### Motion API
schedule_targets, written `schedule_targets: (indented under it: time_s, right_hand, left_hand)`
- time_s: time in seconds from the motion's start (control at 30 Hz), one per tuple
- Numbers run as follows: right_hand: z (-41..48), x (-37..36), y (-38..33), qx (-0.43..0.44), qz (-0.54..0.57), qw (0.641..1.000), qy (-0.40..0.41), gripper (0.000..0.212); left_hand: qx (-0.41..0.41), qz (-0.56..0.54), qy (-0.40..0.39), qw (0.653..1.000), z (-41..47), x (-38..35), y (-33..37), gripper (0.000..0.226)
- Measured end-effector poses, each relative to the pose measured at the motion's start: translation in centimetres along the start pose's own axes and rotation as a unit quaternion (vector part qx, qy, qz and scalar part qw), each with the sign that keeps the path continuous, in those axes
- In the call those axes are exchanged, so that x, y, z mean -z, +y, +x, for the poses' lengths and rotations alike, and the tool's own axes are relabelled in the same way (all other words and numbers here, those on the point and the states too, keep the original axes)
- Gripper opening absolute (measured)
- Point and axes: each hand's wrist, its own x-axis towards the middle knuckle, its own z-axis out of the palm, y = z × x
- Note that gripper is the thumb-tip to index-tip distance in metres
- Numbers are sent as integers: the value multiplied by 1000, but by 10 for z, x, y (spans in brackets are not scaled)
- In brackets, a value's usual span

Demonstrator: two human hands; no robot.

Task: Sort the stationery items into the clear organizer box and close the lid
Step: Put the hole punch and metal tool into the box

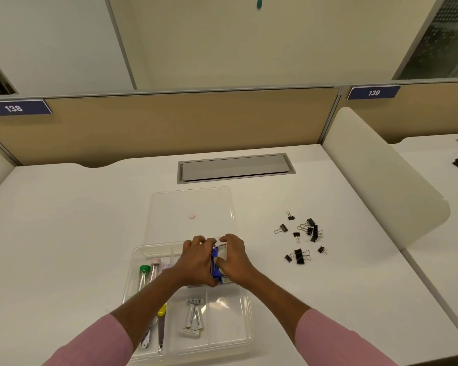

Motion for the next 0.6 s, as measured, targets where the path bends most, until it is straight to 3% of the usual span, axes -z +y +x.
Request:
schedule_targets:
  time_s: [0.2, 0.4, 0.47, 0.6]
  right_hand:
    - [-6, -11, 1, 24, -36, 999, 23, 45]
    - [-2, -15, 4, 63, -141, 988, 20, 35]
    - [2, -18, 8, 73, -124, 989, 26, 17]
    - [16, -35, 43, 76, -48, 995, 33, 29]
  left_hand:
    - [7, 8, -3, 1000, 5, -5, -1, 76]
    - [25, -11, -22, 999, 9, -15, -6, 75]
    - [26, -4, -23, 999, 8, -13, -5, 72]
    - [17, 0, -17, 1000, 7, -13, -5, 67]
